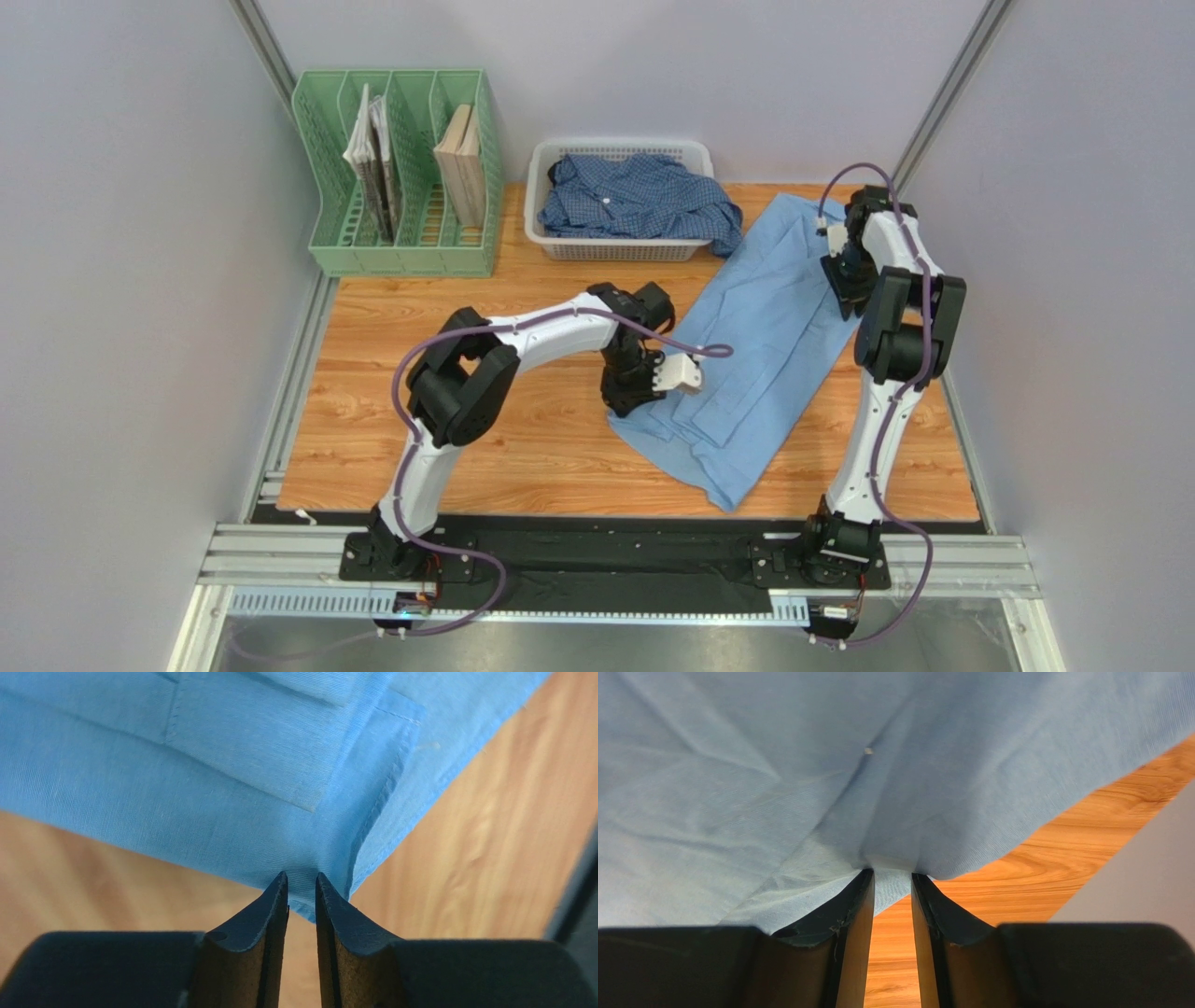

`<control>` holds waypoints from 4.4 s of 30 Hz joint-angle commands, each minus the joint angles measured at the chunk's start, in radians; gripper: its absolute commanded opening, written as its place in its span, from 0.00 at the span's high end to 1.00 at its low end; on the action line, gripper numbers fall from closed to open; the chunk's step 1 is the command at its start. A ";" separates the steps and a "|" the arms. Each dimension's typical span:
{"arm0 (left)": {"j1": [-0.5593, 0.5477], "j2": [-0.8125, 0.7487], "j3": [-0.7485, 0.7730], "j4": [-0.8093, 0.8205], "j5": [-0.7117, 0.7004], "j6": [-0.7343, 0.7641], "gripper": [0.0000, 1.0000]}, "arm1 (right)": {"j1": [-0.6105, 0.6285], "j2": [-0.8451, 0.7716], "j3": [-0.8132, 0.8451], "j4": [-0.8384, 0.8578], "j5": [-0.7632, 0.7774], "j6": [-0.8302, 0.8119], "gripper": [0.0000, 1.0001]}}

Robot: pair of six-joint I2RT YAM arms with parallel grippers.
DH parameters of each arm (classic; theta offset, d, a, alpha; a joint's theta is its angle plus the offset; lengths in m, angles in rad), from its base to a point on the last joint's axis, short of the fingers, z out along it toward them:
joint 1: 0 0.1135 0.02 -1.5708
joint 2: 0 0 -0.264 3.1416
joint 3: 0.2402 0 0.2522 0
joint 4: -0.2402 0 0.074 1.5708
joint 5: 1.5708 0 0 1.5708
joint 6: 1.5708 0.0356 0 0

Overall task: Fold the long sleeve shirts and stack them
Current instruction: Fold the shirt

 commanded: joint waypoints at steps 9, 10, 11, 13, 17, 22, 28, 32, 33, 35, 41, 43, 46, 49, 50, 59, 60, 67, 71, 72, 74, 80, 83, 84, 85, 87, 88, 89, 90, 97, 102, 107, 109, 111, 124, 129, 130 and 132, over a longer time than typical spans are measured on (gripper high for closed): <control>-0.099 -0.089 0.024 -0.117 0.258 -0.147 0.50 | -0.130 -0.338 -0.198 -0.071 -0.479 -0.168 0.51; -0.073 -0.123 0.016 -0.120 0.308 -0.133 0.46 | -0.142 -0.461 -0.241 -0.082 -0.541 -0.194 0.47; -0.059 -0.192 0.007 -0.118 0.328 -0.110 0.43 | -0.144 -0.522 -0.330 -0.121 -0.596 -0.234 0.41; -0.028 -0.258 -0.040 -0.088 0.339 -0.049 0.37 | -0.138 -0.646 -0.428 -0.154 -0.719 -0.333 0.33; 0.004 -0.393 -0.145 -0.040 0.382 0.089 0.30 | -0.061 -0.971 -0.717 -0.264 -0.785 -0.549 0.30; 0.004 -0.398 -0.209 -0.008 0.422 0.197 0.30 | 0.121 -1.209 -1.024 -0.298 -0.675 -0.754 0.35; -0.034 -0.298 -0.147 0.035 0.324 0.214 0.32 | 0.386 -1.261 -1.195 -0.156 -0.453 -0.664 0.40; -0.039 -0.188 -0.050 0.040 0.307 0.155 0.34 | 0.367 -1.089 -1.185 -0.001 -0.354 -0.599 0.41; -0.039 -0.168 -0.012 0.035 0.302 0.137 0.34 | 0.332 -1.048 -1.167 0.009 -0.354 -0.588 0.41; -0.039 -0.131 0.013 0.026 0.298 0.125 0.35 | 0.292 -0.922 -1.090 0.027 -0.374 -0.573 0.41; -0.028 -0.119 0.019 0.058 0.296 0.089 0.35 | 0.179 -0.676 -0.967 0.072 -0.344 -0.570 0.40; -0.008 -0.105 0.031 0.058 0.310 0.065 0.35 | 0.145 -0.621 -0.920 0.082 -0.331 -0.578 0.40; 0.018 -0.084 0.062 0.052 0.324 0.048 0.36 | 0.105 -0.532 -0.831 0.096 -0.316 -0.585 0.40; 0.024 -0.076 0.079 0.050 0.318 0.053 0.36 | 0.088 -0.470 -0.754 0.124 -0.288 -0.597 0.39; 0.024 -0.074 0.085 0.049 0.319 0.060 0.36 | 0.083 -0.455 -0.739 0.127 -0.278 -0.599 0.39; -0.003 -0.090 0.120 0.058 0.384 0.131 0.35 | -0.027 -0.720 -0.775 -0.040 -0.423 -0.787 0.36; -0.028 -0.091 0.116 0.066 0.379 0.163 0.35 | -0.032 -0.780 -0.827 -0.056 -0.434 -0.877 0.34; -0.138 -0.076 0.049 0.135 0.339 0.243 0.28 | -0.024 -1.223 -1.198 -0.088 -0.537 -1.143 0.20; -0.181 -0.084 -0.010 0.266 0.312 0.244 0.20 | 0.016 -1.250 -1.278 -0.082 -0.520 -1.165 0.18; -0.187 -0.082 -0.015 0.277 0.304 0.250 0.18 | 0.022 -1.242 -1.294 -0.076 -0.517 -1.164 0.18; -0.207 -0.077 -0.034 0.300 0.280 0.286 0.18 | 0.045 -1.224 -1.308 -0.042 -0.499 -1.145 0.16; -0.246 -0.091 -0.151 0.479 0.188 0.336 0.17 | 0.094 -1.144 -1.346 0.068 -0.459 -1.093 0.11; -0.267 -0.110 -0.235 0.611 0.116 0.353 0.17 | 0.096 -1.133 -1.380 0.151 -0.446 -1.091 0.14; -0.270 -0.111 -0.251 0.635 0.100 0.362 0.17 | 0.097 -1.130 -1.384 0.177 -0.446 -1.090 0.16; -0.273 -0.111 -0.274 0.679 0.085 0.365 0.17 | 0.097 -1.121 -1.386 0.181 -0.448 -1.091 0.19; -0.275 -0.108 -0.304 0.727 0.048 0.365 0.17 | 0.096 -1.110 -1.386 0.196 -0.452 -1.081 0.29; -0.275 -0.108 -0.317 0.779 0.034 0.367 0.17 | 0.096 -1.104 -1.386 0.199 -0.454 -1.078 0.34; -0.275 -0.107 -0.327 0.803 0.010 0.369 0.18 | 0.096 -1.105 -1.383 0.202 -0.455 -1.073 0.44; -0.275 -0.107 -0.337 0.817 0.003 0.373 0.21 | 0.096 -1.105 -1.386 0.208 -0.456 -1.067 0.48; -0.275 -0.074 -0.294 0.813 -0.041 0.318 0.77 | 0.097 -1.138 -1.361 0.184 -0.456 -1.029 0.89; -0.275 -0.185 -0.335 0.775 0.009 0.260 1.00 | 0.087 -1.226 -1.274 0.026 -0.478 -1.010 1.00; -0.306 -0.329 -0.406 0.670 0.077 0.251 1.00 | 0.082 -1.341 -1.229 -0.157 -0.511 -1.029 1.00; -0.307 -0.338 -0.384 0.621 0.086 0.211 1.00 | 0.080 -1.389 -1.229 -0.201 -0.515 -1.029 1.00; -0.307 -0.340 -0.366 0.609 0.080 0.191 1.00 | 0.082 -1.418 -1.237 -0.232 -0.520 -1.032 1.00; -0.295 -0.347 -0.243 0.492 0.104 0.163 1.00 | 0.025 -1.448 -1.156 -0.321 -0.551 -0.993 1.00; -0.212 -0.302 -0.053 0.413 0.152 0.137 1.00 | 0.004 -1.321 -0.960 -0.324 -0.606 -0.958 1.00; -0.198 -0.268 -0.023 0.406 0.154 0.137 1.00 | 0.002 -1.290 -0.929 -0.320 -0.612 -0.950 1.00; -0.160 -0.217 0.103 0.365 0.155 0.158 1.00 | -0.001 -1.210 -0.865 -0.289 -0.629 -0.927 1.00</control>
